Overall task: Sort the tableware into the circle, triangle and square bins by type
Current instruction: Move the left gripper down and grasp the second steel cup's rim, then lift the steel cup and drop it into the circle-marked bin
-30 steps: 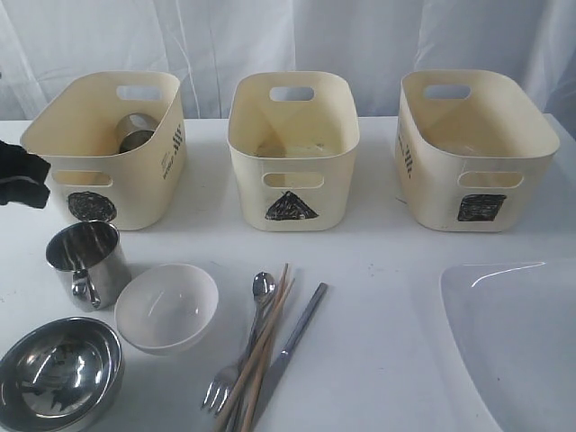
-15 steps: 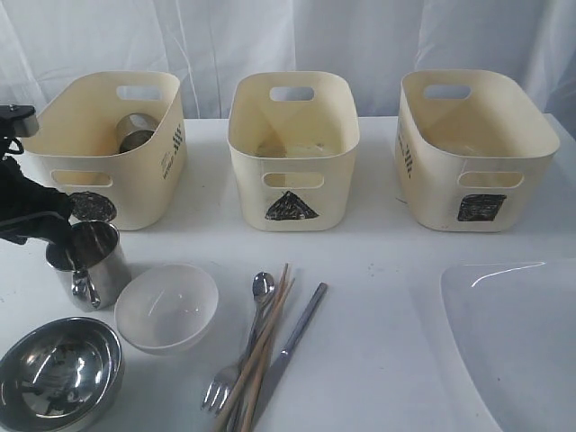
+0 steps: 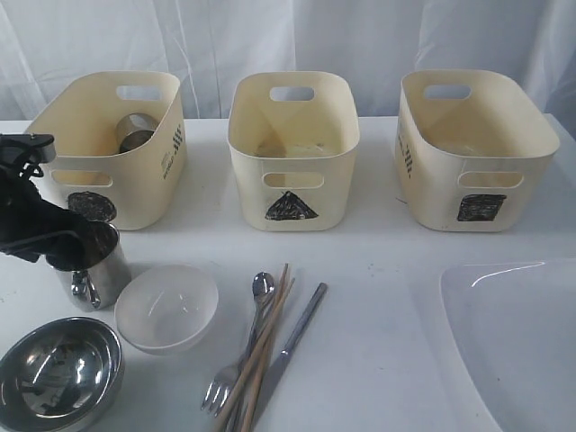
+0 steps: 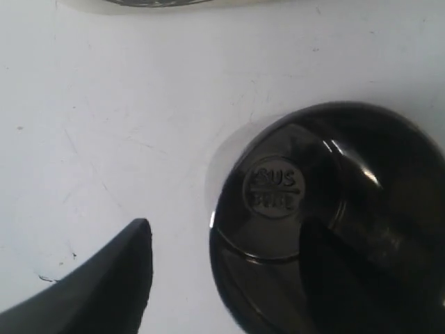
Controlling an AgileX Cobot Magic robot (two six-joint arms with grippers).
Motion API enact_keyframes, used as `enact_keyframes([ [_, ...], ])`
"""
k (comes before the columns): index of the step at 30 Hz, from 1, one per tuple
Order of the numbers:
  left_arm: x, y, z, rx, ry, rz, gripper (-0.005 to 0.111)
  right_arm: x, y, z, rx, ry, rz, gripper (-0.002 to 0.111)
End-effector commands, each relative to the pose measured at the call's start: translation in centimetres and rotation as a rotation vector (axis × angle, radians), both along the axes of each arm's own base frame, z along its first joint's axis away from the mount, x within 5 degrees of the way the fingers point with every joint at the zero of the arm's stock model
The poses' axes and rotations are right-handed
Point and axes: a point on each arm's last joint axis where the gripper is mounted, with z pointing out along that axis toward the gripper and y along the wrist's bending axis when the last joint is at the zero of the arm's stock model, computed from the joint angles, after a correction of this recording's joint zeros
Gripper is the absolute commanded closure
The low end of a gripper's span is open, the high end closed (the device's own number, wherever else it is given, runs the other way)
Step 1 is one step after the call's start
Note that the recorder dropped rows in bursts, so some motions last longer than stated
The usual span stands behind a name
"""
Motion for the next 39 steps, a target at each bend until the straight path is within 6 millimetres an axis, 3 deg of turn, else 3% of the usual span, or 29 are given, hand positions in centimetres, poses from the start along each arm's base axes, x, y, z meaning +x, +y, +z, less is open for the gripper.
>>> enact_keyframes([
  [1, 0.2, -0.1, -0.7, 0.0, 0.02, -0.006, 0.042, 0.0, 0.0, -0.1, 0.0, -0.005, 0.001, 0.108],
  [5, 0.4, -0.1, -1.3, 0.003, 0.033, -0.008, 0.053, 0.0, 0.0, -0.1, 0.0, -0.005, 0.001, 0.108],
  [13, 0.2, -0.2, -1.4, 0.001, 0.053, -0.013, 0.107, 0.0, 0.0, -0.1, 0.0, -0.005, 0.001, 0.108],
  [17, 0.0, -0.1, -0.7, 0.003, 0.042, -0.019, 0.107, 0.0, 0.0, -0.1, 0.0, -0.005, 0.001, 0.108],
  [21, -0.2, 0.2, 2.1, 0.036, -0.072, -0.035, 0.107, 0.0, 0.0, -0.1, 0.0, -0.005, 0.001, 0.108],
  [24, -0.8, 0.2, 5.7, 0.042, -0.169, -0.046, 0.107, 0.0, 0.0, -0.1, 0.0, -0.005, 0.001, 0.108],
  [32, -5.0, 0.7, 17.7, 0.017, -0.626, -0.005, 0.107, 0.0, 0.0, -0.1, 0.003, -0.005, 0.001, 0.108],
  [35, -5.5, 0.8, 19.3, -0.051, -0.731, 0.082, 0.107, 0.0, 0.0, -0.1, 0.038, -0.001, -0.006, 0.108],
  [39, -3.9, 0.7, 19.0, -0.106, -0.779, 0.144, 0.107, 0.0, 0.0, -0.1, 0.038, -0.001, -0.006, 0.108],
])
